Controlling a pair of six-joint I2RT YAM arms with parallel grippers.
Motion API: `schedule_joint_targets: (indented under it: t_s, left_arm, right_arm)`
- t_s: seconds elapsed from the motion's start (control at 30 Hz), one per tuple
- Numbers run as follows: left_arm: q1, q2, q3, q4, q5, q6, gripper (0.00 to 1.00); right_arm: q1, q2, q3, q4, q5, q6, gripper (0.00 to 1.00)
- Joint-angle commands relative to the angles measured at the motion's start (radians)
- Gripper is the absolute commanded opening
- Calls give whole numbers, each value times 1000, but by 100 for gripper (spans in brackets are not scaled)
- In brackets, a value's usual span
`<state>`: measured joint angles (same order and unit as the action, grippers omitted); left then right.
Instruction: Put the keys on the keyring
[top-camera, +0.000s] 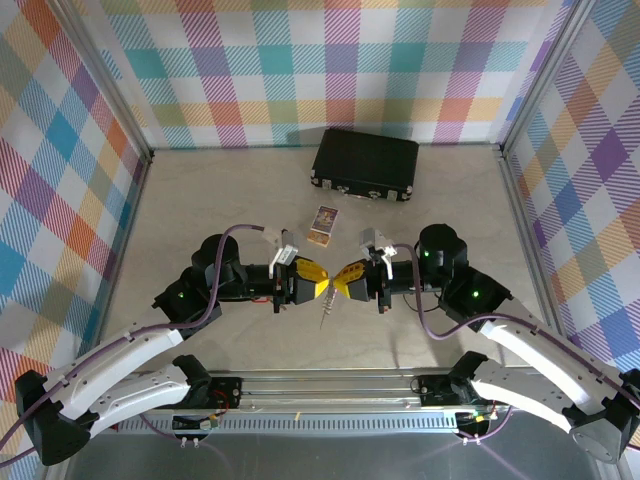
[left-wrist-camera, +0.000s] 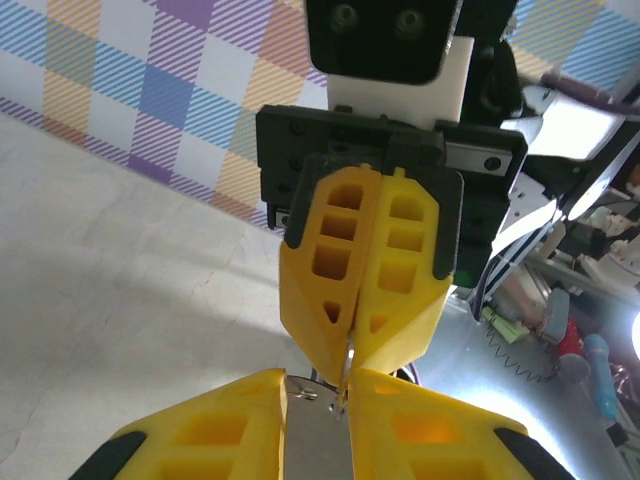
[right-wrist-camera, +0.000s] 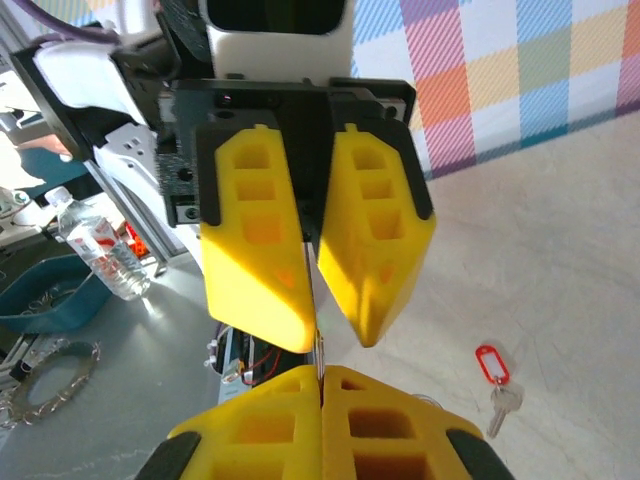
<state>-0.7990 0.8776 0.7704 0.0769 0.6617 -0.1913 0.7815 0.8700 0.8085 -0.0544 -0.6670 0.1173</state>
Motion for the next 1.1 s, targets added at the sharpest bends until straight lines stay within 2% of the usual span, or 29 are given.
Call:
schedule_joint_targets:
  t_s: [0.0, 0.47, 0.73, 1.07]
  left_arm:
    - [-13, -16, -29, 141, 11, -68, 24]
    - [-12, -22, -46, 240, 37, -114, 20]
    - [-12, 2, -58, 330, 37, -144, 19]
    - [-13, 23, -74, 373, 47, -159, 11]
  right_arm:
    - [8, -36, -41, 234, -33, 76, 0]
    - [8, -17, -112, 462, -25, 182, 0]
    - [8, -16, -124, 481, -26, 196, 0]
    - [9, -1, -141, 534, -22, 216, 0]
